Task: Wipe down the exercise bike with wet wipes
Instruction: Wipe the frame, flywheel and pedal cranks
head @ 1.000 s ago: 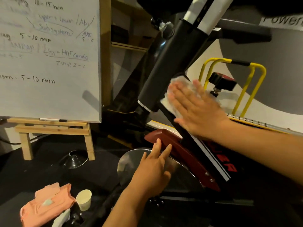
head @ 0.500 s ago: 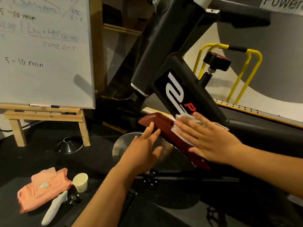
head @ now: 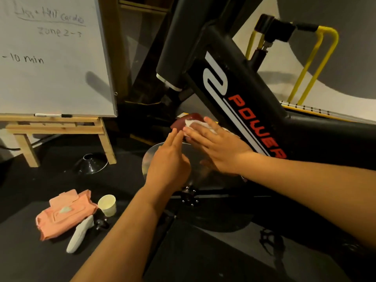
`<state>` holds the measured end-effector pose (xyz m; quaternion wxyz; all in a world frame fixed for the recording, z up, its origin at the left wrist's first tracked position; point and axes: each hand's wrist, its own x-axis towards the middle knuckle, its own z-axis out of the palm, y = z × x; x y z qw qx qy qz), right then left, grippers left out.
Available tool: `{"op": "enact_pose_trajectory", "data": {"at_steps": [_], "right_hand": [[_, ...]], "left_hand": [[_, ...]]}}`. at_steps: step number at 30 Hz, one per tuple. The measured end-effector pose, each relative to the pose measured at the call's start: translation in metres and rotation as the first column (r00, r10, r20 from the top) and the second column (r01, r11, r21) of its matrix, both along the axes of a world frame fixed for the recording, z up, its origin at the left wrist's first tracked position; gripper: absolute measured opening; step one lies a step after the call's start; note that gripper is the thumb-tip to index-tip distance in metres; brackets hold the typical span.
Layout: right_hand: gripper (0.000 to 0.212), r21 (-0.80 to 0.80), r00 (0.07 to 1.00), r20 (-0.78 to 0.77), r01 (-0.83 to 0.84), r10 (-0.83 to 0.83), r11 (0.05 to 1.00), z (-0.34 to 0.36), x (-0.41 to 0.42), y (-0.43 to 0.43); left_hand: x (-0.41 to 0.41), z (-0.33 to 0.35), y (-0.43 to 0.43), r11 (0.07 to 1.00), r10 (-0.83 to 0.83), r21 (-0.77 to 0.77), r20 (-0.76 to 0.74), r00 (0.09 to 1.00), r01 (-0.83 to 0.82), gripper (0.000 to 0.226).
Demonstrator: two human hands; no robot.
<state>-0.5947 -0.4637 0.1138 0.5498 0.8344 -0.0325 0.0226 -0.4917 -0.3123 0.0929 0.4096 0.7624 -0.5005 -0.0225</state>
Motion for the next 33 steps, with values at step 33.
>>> {"op": "enact_pose_trajectory", "data": {"at_steps": [33], "right_hand": [[0.065,0.209,0.996,-0.049,-0.058,0.069,0.976,0.114,-0.235,-0.042]], "left_hand": [[-0.128,0.013,-0.051,0.949,-0.306,0.157,0.656,0.689,0.273,0.086]]}}
